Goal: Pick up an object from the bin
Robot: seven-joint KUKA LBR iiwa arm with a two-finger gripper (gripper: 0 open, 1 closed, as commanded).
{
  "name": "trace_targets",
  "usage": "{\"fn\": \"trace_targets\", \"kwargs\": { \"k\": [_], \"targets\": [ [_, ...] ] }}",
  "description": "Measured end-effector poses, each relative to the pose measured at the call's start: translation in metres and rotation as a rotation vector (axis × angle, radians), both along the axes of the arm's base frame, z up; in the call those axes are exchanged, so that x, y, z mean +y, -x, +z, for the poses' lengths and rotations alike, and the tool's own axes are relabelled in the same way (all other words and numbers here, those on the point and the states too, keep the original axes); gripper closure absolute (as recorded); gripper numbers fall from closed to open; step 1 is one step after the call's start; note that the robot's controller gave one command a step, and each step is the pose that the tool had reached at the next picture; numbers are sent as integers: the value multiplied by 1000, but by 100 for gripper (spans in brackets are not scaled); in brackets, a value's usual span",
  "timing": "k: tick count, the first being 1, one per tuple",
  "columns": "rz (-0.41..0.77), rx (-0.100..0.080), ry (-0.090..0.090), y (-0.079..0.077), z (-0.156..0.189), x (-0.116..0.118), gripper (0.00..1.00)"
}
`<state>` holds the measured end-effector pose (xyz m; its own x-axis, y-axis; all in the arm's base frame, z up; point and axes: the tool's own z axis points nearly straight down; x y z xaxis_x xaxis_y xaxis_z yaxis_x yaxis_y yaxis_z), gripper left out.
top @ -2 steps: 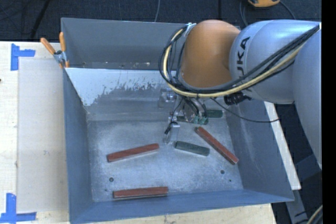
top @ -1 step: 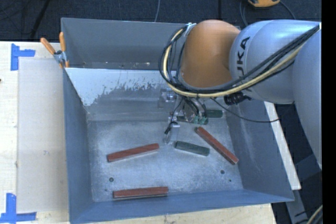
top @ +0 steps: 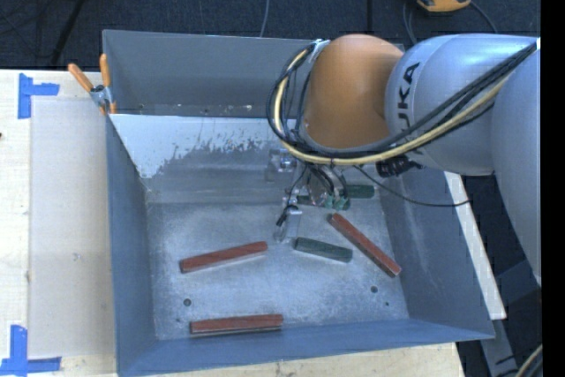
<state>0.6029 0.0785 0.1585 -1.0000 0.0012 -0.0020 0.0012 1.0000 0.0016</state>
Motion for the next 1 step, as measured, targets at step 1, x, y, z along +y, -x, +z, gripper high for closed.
{"fn": "trace_targets", "kwargs": {
  "k": [1],
  "targets": [
    [17,18,1,15,-21,-26,0]
  ]
}}
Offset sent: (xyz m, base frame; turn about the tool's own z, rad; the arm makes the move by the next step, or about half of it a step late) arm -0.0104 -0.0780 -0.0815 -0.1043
